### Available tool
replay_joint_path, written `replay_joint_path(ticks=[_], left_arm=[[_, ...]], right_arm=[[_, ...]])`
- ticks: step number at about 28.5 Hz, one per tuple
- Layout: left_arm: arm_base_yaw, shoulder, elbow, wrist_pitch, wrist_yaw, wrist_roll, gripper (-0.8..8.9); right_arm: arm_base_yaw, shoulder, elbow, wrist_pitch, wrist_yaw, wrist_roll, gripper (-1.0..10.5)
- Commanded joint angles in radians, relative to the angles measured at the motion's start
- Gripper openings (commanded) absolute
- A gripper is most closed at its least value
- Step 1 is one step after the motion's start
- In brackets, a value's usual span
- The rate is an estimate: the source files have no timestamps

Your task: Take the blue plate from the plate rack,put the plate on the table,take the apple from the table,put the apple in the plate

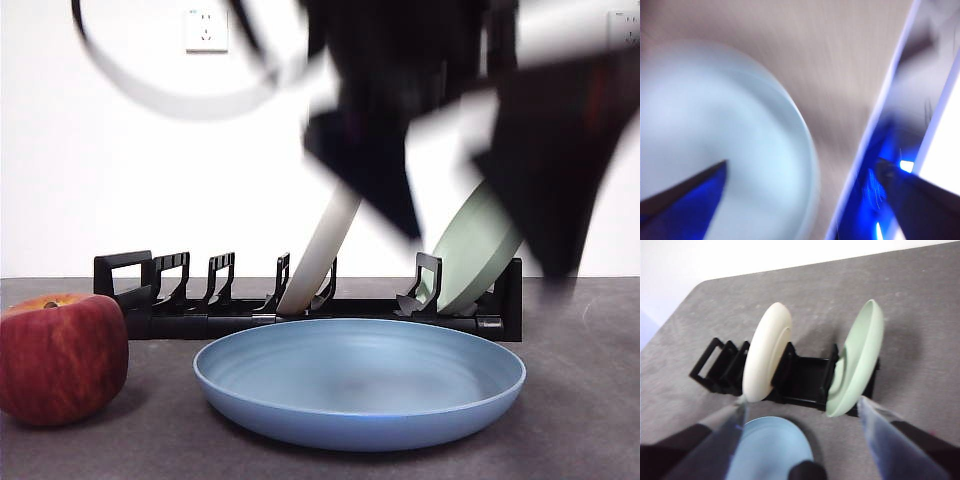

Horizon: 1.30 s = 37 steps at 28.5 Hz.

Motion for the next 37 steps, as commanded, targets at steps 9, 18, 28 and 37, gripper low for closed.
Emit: replay_joint_path(ticks=[9,18,28,37], left_arm=[[0.079,-0.404,0.280,-0.135,-0.387,0.029,5.53],[0.190,-0.555,0.475,-0.294,-0.683,0.061,5.53],[0.209,-0.666,0.483,-0.398,-0.905,0.062,5.53],[0.209,-0.689,0.483,-0.575,-1.088,0.053,5.53]], right_arm=[[0.128,0.101,0.006,0.005,-0.129,-0.009,5.4],[0.510,0.349,0.071,0.042,0.019,-0.010,5.5],[0.795,0.724,0.348,0.039,0.161,-0.078,5.4],[0.946,1.059,0.562,0.004,0.288,-0.170,6.4]])
